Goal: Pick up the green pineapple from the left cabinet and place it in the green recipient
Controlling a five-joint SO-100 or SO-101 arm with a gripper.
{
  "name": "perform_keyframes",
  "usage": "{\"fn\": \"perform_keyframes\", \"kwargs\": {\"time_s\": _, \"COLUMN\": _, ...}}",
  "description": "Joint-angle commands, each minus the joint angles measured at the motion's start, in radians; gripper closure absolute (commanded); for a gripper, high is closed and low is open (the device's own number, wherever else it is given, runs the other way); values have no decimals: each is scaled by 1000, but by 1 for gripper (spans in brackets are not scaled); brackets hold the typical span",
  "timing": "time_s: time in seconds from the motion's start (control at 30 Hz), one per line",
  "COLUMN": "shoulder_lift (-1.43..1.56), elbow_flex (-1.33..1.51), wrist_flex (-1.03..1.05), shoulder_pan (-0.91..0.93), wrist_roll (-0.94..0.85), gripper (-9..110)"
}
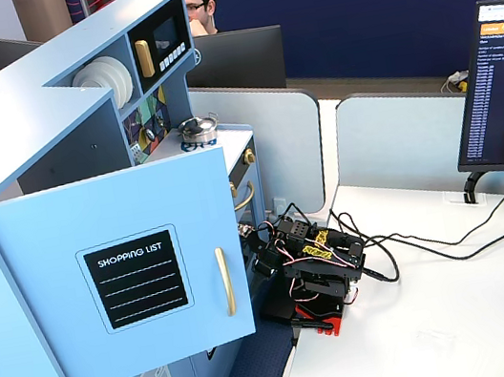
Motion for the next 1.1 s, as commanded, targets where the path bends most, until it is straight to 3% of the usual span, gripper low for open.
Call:
{"fn": "perform_keyframes", "kwargs": {"time_s": 0.0, "shoulder_lift": -9, "elbow_flex": -3, "wrist_flex": 183, "shoulder_pan": 49, "wrist_roll": 14, "gripper": 101}}
{"fn": "perform_keyframes", "kwargs": {"time_s": 0.4, "shoulder_lift": -11, "elbow_flex": -5, "wrist_flex": 158, "shoulder_pan": -17, "wrist_roll": -25, "gripper": 101}}
{"fn": "perform_keyframes", "kwargs": {"time_s": 0.8, "shoulder_lift": -87, "elbow_flex": -173, "wrist_flex": -641, "shoulder_pan": -568, "wrist_roll": -41, "gripper": 101}}
{"fn": "perform_keyframes", "kwargs": {"time_s": 0.97, "shoulder_lift": -302, "elbow_flex": -410, "wrist_flex": -804, "shoulder_pan": -676, "wrist_roll": -43, "gripper": 101}}
{"fn": "perform_keyframes", "kwargs": {"time_s": 1.07, "shoulder_lift": -420, "elbow_flex": -528, "wrist_flex": -894, "shoulder_pan": -684, "wrist_roll": -54, "gripper": 95}}
